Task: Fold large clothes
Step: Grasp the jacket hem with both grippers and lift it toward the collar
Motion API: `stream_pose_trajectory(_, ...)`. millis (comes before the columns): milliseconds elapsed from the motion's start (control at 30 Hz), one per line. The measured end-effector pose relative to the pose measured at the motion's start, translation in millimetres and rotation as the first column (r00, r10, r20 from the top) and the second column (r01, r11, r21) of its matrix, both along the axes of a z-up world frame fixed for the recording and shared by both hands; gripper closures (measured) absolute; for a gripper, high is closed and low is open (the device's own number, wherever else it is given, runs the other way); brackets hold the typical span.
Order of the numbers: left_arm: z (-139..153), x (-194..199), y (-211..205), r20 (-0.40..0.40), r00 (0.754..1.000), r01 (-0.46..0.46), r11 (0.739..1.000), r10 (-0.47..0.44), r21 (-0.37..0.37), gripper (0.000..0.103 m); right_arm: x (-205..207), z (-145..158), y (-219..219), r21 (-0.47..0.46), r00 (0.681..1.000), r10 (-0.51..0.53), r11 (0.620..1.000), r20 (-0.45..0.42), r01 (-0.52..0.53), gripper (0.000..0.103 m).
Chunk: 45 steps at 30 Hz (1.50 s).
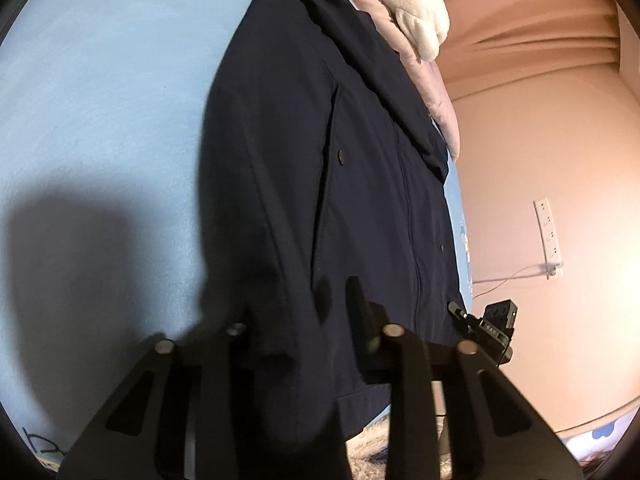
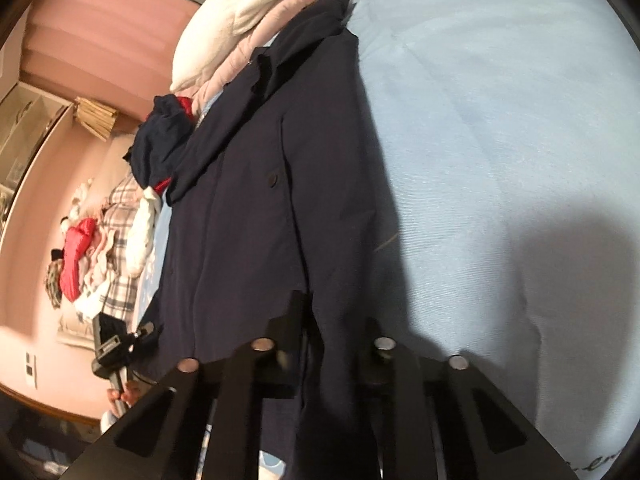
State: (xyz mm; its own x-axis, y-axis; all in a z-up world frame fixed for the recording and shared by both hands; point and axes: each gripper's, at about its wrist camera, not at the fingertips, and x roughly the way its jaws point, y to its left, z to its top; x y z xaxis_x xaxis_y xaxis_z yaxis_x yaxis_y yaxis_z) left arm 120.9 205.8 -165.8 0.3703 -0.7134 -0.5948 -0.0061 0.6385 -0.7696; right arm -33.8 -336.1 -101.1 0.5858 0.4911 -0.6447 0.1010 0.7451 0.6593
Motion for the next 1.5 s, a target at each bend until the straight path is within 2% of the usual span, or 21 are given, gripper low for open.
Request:
stream_pose_trajectory(33,2,-1,0,0.014,1.000,-0.003,1.000,0.003,0.001,0.090,1,2,3,-0.003,1.000,0.001,1.000,0.011,-0.001,0.094)
stream_pose_trajectory(67,5,-2,0,0.026,1.000,-0.010,1.000,0.011,-0.007,0.092,1,6,6,-0.007,1.000,0.002,1.000,0.024,-0.002,0.095)
stream_pose_trajectory(200,25,-2,-6,0.088,0.995,-0.036,0.998,0.041,-0.054,0.094,2,25,15,0.001,0.995,0.010,1.000,0.101,-0.010,0.097)
stream_pose_trajectory(300,46,-4,-8,0.157,0.986,-0.042,0.997,0.052,-0.068,0.099,1,43,19,0.008,0.986,0.013,1.000,0.166,-0.015,0.097)
stream_pose_trajectory(433,67,-6,-15,0.237,0.971,-0.026,0.998,0.040,-0.066,0.099,0,58,23,0.010,0.974,0.015,1.000,0.228,-0.017,0.097)
stream_pose_trajectory(633,78,-12,-25,0.297,0.955,0.013,1.000,-0.005,-0.027,0.100,-1,60,26,0.019,0.965,0.020,1.000,0.263,-0.025,0.097)
stream_pose_trajectory(1000,97,-15,-30,0.366,0.930,0.029,0.999,-0.016,-0.028,0.100,-10,72,22,0.068,0.941,0.022,0.996,0.337,-0.048,0.098)
stream_pose_trajectory(1167,108,-24,-30,0.387,0.921,0.045,0.999,-0.032,-0.025,0.100,-21,85,23,0.050,0.929,0.043,0.997,0.367,-0.066,0.098)
stream_pose_trajectory(1500,132,-71,-32,0.452,0.888,0.099,0.995,-0.079,-0.020,0.100,-56,109,22,0.028,0.897,0.059,0.996,0.439,-0.079,0.098)
